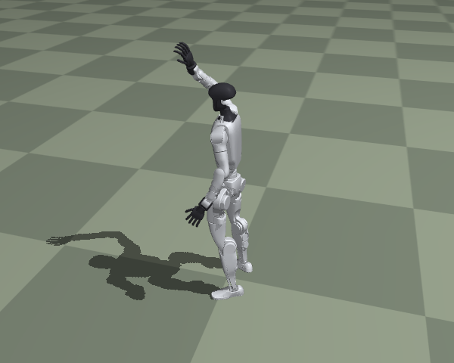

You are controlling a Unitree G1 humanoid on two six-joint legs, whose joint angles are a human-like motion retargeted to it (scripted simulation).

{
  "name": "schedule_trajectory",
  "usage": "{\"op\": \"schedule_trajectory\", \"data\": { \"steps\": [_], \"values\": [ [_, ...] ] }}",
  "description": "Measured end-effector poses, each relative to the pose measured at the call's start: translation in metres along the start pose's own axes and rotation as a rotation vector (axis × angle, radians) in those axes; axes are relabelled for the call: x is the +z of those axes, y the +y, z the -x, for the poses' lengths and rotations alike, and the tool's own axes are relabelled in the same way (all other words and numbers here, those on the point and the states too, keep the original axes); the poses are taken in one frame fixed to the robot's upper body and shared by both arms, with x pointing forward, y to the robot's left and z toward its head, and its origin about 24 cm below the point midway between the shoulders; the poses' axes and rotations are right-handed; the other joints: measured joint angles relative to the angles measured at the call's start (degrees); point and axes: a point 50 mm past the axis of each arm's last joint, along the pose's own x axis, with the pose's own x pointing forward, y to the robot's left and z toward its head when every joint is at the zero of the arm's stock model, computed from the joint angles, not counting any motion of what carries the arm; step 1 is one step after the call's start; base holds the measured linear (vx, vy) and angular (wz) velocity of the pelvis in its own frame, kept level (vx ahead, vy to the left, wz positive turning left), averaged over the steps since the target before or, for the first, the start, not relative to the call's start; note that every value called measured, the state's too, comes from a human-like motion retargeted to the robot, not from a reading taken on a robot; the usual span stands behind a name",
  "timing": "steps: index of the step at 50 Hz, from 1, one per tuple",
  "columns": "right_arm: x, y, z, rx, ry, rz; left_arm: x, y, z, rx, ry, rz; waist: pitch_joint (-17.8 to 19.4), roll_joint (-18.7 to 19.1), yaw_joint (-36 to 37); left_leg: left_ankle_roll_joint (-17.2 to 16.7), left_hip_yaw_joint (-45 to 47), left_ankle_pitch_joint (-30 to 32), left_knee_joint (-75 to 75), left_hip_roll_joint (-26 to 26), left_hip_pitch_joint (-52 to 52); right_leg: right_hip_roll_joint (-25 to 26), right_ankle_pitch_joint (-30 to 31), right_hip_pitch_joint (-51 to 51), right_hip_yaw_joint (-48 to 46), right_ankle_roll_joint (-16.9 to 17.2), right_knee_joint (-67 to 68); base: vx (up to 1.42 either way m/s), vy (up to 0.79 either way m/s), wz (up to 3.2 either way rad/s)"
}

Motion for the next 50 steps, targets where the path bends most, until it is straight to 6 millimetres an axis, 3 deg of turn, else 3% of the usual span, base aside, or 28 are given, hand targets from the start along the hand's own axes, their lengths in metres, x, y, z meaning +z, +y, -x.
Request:
{"op": "schedule_trajectory", "data": {
  "steps": [3,9,13,15,19,23,25,28,33,37,40,45,48,50],
  "values": [
    [0.023,-0.001,0.005,-0.013,-0.074,-0.118,-0.003,-0.001,0.001,0.011,0.013,0.012,0.1,-0.05,-0.05,0.1,0.27,0.02,-0.04,0.06,0.13,0.12,0.11,-0.06,0.29,0.0,-0.02,0.0,0.0,0.0],
    [0.099,-0.011,0.022,0.09,-0.403,-0.41,-0.004,-0.009,0.0,-0.026,0.028,-0.025,-0.21,0.23,-0.09,0.28,0.68,0.16,-0.1,0.41,-0.16,0.64,0.51,-0.63,0.7,0.0,-0.16,0.0,0.0,0.0],
    [0.11,-0.003,0.036,0.252,-0.486,-0.499,0.006,-0.013,-0.002,-0.064,-0.014,-0.036,-0.13,0.72,0.09,0.23,0.26,0.31,-0.03,0.63,-0.55,0.82,0.62,-0.76,0.24,0.0,-0.16,0.0,0.0,0.0],
    [0.082,0.015,0.042,0.273,-0.423,-0.229,0.012,-0.009,-0.003,-0.051,-0.042,-0.04,-0.25,0.44,0.18,0.09,-0.25,0.42,-0.06,0.59,-0.77,0.7,0.54,-0.68,-0.33,0.0,-0.15,-0.02,0.0,0.24],
    [0.018,0.043,0.057,0.356,-0.195,-0.098,0.023,-0.007,-0.004,-0.039,-0.1,-0.006,0.01,0.73,0.4,-0.01,-1.56,0.77,-0.03,0.26,-1.45,0.23,0.47,-0.56,-1.68,0.0,0.0,-0.04,0.02,0.3],
    [-0.041,0.052,0.065,0.363,0.073,0.011,0.021,-0.002,-0.004,0.002,-0.088,0.017,-0.14,0.48,0.31,-0.03,-2.21,1.01,-0.1,-0.19,-1.87,-0.29,0.49,-0.58,-2.32,0.0,0.08,-0.01,0.02,0.11],
    [-0.055,0.049,0.062,0.306,0.15,0.033,0.016,0.001,-0.003,0.021,-0.074,0.005,-0.38,0.19,0.23,-0.03,-2.13,1.13,-0.21,-0.31,-1.97,-0.36,0.6,-0.74,-2.25,0.0,0.04,0.0,0.0,0.0],
    [-0.055,0.042,0.049,0.156,0.194,0.007,0.007,0.005,0.0,0.039,-0.046,-0.026,-0.86,-0.17,0.14,-0.03,-1.44,1.29,-0.48,-0.32,-1.97,-0.16,0.92,-1.18,-1.62,0.0,-0.14,-0.01,-0.01,-0.14],
    [-0.018,0.034,0.02,-0.005,0.086,-0.07,-0.006,0.006,0.003,0.055,-0.006,-0.051,-1.48,-0.06,-0.12,-0.03,0.11,1.53,-0.86,-0.05,-1.85,0.57,1.53,-1.99,-0.25,0.0,-0.48,-0.02,-0.03,-0.27],
    [0.025,0.034,0.012,0.091,-0.135,-0.097,-0.01,0.002,0.004,0.046,0.013,-0.038,-1.48,0.52,-0.32,-0.02,0.8,1.46,-0.83,0.17,-1.52,0.89,1.61,-2.08,0.41,0.0,-0.49,0.0,-0.01,-0.1],
    [0.06,0.037,0.025,0.243,-0.338,-0.121,-0.008,-0.001,0.003,0.025,0.011,-0.019,-1.14,0.97,-0.37,-0.01,0.82,1.27,-0.61,0.28,-1.2,0.87,1.4,-1.79,0.49,0.0,-0.32,0.0,0.0,0.0],
    [0.107,0.038,0.066,0.464,-0.593,-0.214,0.003,-0.005,0.001,0.016,-0.021,0.023,-0.2,1.35,-0.27,-0.01,0.42,1.02,-0.14,0.33,-0.82,0.65,0.98,-1.18,0.17,0.0,0.1,0.0,0.0,0.0],
    [0.134,0.034,0.09,0.589,-0.661,-0.51,0.011,-0.008,0.0,0.012,-0.055,0.047,0.42,1.41,-0.04,-0.02,0.31,1.01,0.1,0.43,-0.77,0.69,0.91,-1.04,0.06,0.0,0.26,0.0,0.0,0.0],
    [0.142,0.031,0.097,0.628,-0.621,-0.727,0.014,-0.008,0.0,0.013,-0.066,0.062,0.67,1.19,0.12,-0.03,0.32,1.04,0.17,0.47,-0.81,0.76,0.96,-1.06,0.06,0.0,0.28,0.0,0.0,0.0]
  ]
}}
